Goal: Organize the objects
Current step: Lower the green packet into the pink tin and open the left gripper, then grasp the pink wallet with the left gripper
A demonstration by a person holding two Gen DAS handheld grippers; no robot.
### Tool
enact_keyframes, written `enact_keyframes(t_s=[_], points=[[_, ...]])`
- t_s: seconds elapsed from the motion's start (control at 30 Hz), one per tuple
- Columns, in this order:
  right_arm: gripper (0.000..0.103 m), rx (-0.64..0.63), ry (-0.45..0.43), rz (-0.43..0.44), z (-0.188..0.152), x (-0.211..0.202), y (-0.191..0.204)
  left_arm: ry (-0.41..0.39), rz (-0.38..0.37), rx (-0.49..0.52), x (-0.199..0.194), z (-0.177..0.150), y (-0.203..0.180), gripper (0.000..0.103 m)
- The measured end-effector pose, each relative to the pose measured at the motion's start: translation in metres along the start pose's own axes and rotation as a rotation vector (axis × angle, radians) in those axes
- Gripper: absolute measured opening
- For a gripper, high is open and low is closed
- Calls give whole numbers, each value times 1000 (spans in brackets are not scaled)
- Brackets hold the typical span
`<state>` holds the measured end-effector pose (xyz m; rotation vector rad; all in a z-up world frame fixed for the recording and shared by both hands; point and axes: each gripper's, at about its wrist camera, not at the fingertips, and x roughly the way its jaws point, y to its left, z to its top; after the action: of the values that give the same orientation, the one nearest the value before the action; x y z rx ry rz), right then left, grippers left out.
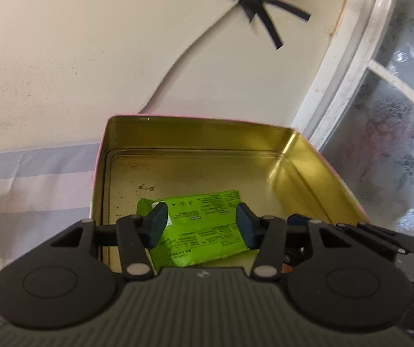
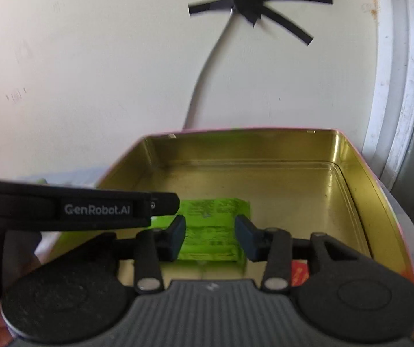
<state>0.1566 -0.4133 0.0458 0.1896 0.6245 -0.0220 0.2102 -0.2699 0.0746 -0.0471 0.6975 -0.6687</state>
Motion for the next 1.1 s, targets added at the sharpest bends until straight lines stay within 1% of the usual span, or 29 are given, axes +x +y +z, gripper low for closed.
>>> enact_keyframes(t_s=[0.03,0.07,0.13,0.17,0.2,0.23,0.27,0.3,0.33,0.4,0.43,0.47,0.53,0.6,0.63,0.7,0.77,0.83,0.9,0.93,1.0,1.1], points=[[38,9,-68,20,-8,-20,6,-66,-38,12,-27,-10,-1,54],[38,3,-156,25,-22,-43,16,-133,-52,37,-51,-23,-2,54],[39,-31,-322,31,-59,-85,40,-247,-64,97,-104,-60,1,55],[39,-47,-384,45,-80,-102,53,-280,-70,103,-123,-77,8,55],[40,-66,-423,70,-99,-113,66,-297,-68,102,-143,-98,19,55],[40,-83,-435,103,-116,-120,79,-287,-54,100,-159,-116,30,55],[40,-98,-416,139,-130,-122,91,-267,-31,93,-170,-132,42,55],[40,-118,-373,188,-141,-119,105,-242,2,81,-178,-144,56,55],[39,-150,-311,242,-149,-110,121,-213,49,61,-186,-157,71,55],[37,-231,-209,272,-159,-94,150,-165,128,-2,-196,-174,102,54],[37,-260,-161,283,-159,-85,164,-157,165,-52,-202,-180,119,54],[37,-273,-110,317,-155,-76,174,-156,198,-100,-206,-181,135,54],[36,-266,-70,362,-145,-62,191,-164,231,-198,-215,-182,162,54],[36,-260,-60,367,-133,-49,206,-186,218,-266,-223,-182,178,54],[37,-251,-52,372,-125,-41,211,-191,213,-278,-225,-181,183,54],[37,-230,-23,389,-113,-26,220,-191,212,-274,-223,-178,186,54],[37,-212,4,383,-104,-10,226,-180,193,-274,-218,-177,185,54],[37,-186,28,362,-99,4,231,-173,171,-273,-211,-173,185,54],[37,-177,34,337,-97,16,231,-166,174,-268,-205,-169,185,54],[39,-176,34,317,-97,21,231,-158,182,-272,-200,-167,185,54],[41,-145,37,329,-94,30,228,-142,176,-296,-194,-165,192,53],[41,-74,64,381,-90,43,221,-135,166,-345,-188,-164,204,52]])
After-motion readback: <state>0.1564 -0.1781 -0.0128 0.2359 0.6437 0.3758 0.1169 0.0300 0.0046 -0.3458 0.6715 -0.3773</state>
